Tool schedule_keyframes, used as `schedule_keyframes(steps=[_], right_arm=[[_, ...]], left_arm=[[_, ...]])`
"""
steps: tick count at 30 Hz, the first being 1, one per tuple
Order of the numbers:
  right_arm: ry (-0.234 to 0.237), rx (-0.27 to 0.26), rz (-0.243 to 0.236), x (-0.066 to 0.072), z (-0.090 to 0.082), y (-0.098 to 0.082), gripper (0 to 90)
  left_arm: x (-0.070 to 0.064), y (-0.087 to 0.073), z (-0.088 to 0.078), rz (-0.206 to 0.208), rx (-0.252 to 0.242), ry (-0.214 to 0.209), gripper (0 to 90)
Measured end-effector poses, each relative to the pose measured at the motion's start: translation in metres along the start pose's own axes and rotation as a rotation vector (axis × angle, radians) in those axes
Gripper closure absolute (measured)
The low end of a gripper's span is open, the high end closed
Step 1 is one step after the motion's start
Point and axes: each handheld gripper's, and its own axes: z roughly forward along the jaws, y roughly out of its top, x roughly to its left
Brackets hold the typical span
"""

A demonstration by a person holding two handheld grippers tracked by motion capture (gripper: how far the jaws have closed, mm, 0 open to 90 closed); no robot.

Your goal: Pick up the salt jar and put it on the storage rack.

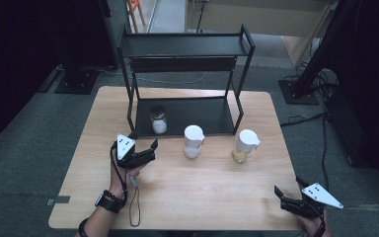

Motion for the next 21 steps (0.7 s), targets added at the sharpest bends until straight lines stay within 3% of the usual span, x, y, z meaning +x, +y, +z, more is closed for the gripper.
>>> schedule_keyframes(steps=[21], right_arm=[[-0.002, 0.004, -0.004, 0.001, 0.000, 0.000, 9.1]], left_arm=[[0.011, -0.015, -0.025, -0.004, 0.008, -0.008, 12.3]])
